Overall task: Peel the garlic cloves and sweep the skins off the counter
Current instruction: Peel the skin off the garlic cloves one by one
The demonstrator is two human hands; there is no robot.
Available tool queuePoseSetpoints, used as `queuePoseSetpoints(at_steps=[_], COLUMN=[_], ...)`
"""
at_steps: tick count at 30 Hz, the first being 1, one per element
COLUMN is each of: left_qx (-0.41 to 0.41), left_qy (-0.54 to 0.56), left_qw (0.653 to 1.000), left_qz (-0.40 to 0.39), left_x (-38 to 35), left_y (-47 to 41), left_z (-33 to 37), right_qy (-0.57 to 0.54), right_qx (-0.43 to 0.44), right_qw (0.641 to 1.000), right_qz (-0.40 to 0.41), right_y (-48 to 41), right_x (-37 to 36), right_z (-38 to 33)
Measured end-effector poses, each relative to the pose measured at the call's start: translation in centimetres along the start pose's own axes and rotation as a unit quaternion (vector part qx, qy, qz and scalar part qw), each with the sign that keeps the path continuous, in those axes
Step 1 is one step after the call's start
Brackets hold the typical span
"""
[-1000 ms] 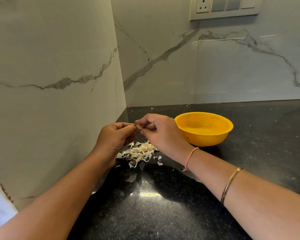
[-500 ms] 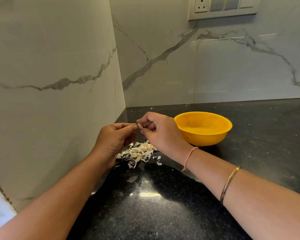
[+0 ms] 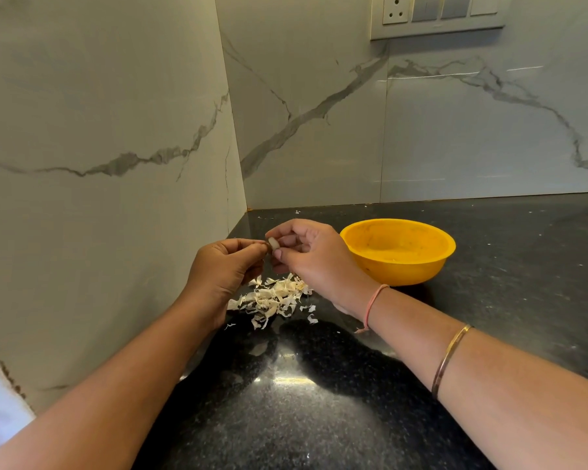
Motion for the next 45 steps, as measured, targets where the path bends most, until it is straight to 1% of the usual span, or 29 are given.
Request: queuePoseSetpoints(at_steps=[2,4,11,13,17,21,25,30,40,45], left_qx=[-0.003,-0.005,-0.026,-0.036,-0.059,-0.082,-0.135,-0.164,-0.179,-0.164], left_qy=[-0.009,-0.015,-0.019,-0.028,-0.061,-0.08,-0.156,-0.216,-0.235,-0.224], left_qw=[1.0,1.0,0.999,0.999,0.996,0.993,0.978,0.962,0.955,0.959], left_qz=[0.0,-0.002,0.039,0.028,0.004,-0.012,-0.034,-0.029,-0.03,-0.047], left_x=[0.0,0.0,1.0,0.8,0.2,-0.3,-0.6,-0.7,-0.8,-1.0], left_y=[-0.1,-0.1,-0.1,-0.1,0.4,0.7,1.1,1.4,1.4,1.3], left_z=[0.0,0.0,0.5,0.7,1.2,1.7,2.2,2.7,2.9,2.6], right_qy=[-0.086,-0.147,-0.249,-0.264,-0.261,-0.259,-0.241,-0.229,-0.203,-0.187], right_qx=[-0.038,-0.061,-0.098,-0.103,-0.104,-0.105,-0.105,-0.104,-0.1,-0.108], right_qw=[0.995,0.986,0.962,0.957,0.958,0.959,0.965,0.968,0.974,0.976], right_qz=[-0.031,-0.046,-0.049,-0.053,-0.054,-0.038,-0.022,-0.009,0.004,0.003], right_y=[0.1,0.2,0.2,0.2,0.3,0.3,0.3,0.3,0.2,0.3], right_x=[-0.3,-0.4,-0.3,-0.3,-0.3,0.0,0.3,0.3,0.4,0.2], right_z=[0.4,0.6,0.9,0.9,0.9,1.0,1.1,1.1,1.3,1.5])
Point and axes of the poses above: each hand's wrist, its own y-axis away from the middle knuckle, its own x-axis out of the back of the hand, z = x × y, the point moved 7 cm from there along -y, towards the middle knuckle, and after that the axes turned 8 degrees about y, right-handed, at the moved point
